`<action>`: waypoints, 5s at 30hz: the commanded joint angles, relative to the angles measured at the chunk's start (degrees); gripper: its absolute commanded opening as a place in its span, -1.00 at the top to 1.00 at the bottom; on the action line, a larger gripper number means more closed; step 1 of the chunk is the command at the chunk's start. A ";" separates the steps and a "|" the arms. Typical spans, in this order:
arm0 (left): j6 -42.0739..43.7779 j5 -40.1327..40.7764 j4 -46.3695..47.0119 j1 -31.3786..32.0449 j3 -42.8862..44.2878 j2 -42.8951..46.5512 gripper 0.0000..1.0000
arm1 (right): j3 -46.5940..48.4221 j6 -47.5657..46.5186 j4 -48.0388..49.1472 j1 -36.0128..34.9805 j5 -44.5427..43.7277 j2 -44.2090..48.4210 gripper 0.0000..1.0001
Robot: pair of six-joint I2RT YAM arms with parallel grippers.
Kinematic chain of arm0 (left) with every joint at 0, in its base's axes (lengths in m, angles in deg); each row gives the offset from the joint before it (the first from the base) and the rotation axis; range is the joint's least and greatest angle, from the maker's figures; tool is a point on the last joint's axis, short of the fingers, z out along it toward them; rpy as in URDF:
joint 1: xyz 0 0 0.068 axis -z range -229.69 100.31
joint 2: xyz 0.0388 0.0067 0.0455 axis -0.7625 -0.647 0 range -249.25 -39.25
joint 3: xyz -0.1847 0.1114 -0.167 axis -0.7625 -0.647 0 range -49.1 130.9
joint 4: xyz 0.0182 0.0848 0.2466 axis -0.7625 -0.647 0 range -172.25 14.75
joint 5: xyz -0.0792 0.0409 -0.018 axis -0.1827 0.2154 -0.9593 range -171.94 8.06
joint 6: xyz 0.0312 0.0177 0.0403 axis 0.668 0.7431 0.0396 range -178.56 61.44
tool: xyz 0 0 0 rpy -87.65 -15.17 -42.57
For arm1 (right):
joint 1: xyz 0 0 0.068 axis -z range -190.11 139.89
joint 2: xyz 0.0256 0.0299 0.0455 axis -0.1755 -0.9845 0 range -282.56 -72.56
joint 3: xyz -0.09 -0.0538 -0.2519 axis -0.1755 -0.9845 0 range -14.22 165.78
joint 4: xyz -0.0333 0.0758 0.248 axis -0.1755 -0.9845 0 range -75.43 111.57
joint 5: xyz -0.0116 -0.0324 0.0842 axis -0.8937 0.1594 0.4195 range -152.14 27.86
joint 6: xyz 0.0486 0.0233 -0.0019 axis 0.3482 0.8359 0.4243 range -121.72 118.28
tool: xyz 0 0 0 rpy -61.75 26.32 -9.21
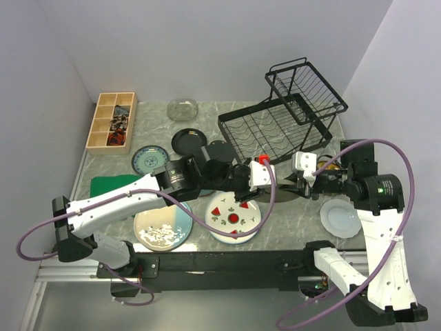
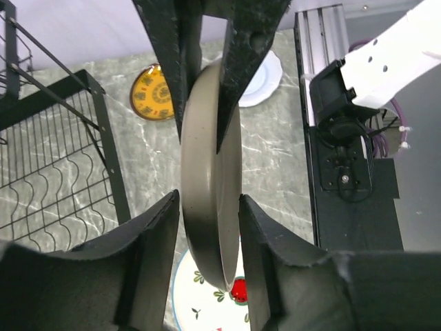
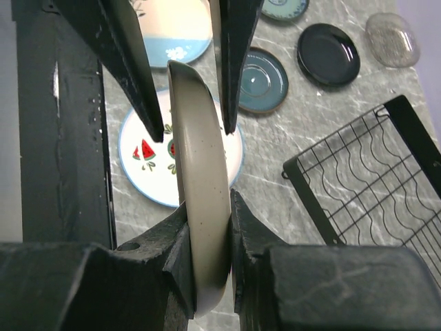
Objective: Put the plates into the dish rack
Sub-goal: Pass the plate from the right arm to the left, then move the dish rack, then pass the plate from the left arm to the right
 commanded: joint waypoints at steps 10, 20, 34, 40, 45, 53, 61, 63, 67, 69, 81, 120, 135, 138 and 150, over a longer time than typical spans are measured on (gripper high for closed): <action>0.50 3.72 1.18 0.26 -0.27 1.15 0.99 | -1.84 3.61 4.89 -0.69 5.83 -0.13 0.43; -1.00 17.07 7.43 -0.79 -16.78 15.64 0.99 | -1.04 15.94 14.92 -0.52 -6.62 1.45 -1.00; 1.38 29.66 10.60 -2.11 -32.89 30.34 0.99 | -13.89 -20.71 33.02 -8.60 -37.75 -18.47 -0.96; 1.02 31.50 7.52 -2.20 -33.33 31.83 0.99 | -3.61 -24.67 33.73 -9.22 -40.83 -36.50 -0.82; 1.72 31.33 8.31 -2.38 -34.65 34.91 0.99 | 2.10 -27.40 32.24 -9.22 -44.09 -46.77 -0.73; 1.82 29.93 7.08 -3.96 -34.12 35.26 0.99 | 6.78 -27.75 27.94 -8.52 -47.34 -54.26 -0.49; 1.46 27.72 7.43 -6.07 -33.94 35.18 0.98 | 6.25 -28.45 28.46 -6.50 -47.78 -57.52 -0.26; 1.38 27.46 7.43 -6.68 -33.86 35.09 0.99 | 6.16 -28.45 28.72 -6.50 -48.30 -58.66 -0.15; 1.29 26.58 7.61 -7.47 -33.94 35.09 0.99 | 5.72 -28.89 28.55 -6.32 -48.57 -59.01 0.30; 1.11 26.14 7.78 -8.00 -33.94 35.09 0.98 | 4.67 -29.16 28.55 -6.23 -48.83 -58.23 0.38; 0.59 23.68 8.40 -10.02 -33.86 34.91 0.98 | -3.15 -24.33 29.86 -6.15 -48.66 -50.85 0.94; 1.28 5.84 17.01 -23.11 -13.51 18.42 0.99 | -15.98 -12.47 11.32 -8.61 -23.88 -10.51 -0.68; 9.19 -8.92 12.09 -30.06 40.53 -26.31 0.99 | -38.05 8.63 25.74 -8.43 -27.82 7.52 -0.72; 9.11 -10.33 15.76 -30.77 46.38 -32.56 0.99 | -36.64 11.17 27.05 -8.52 -28.18 6.11 -0.72; 0.68 -13.85 46.88 -31.12 55.62 -51.82 0.98 | -36.20 19.09 26.17 -10.10 -28.00 4.71 -1.00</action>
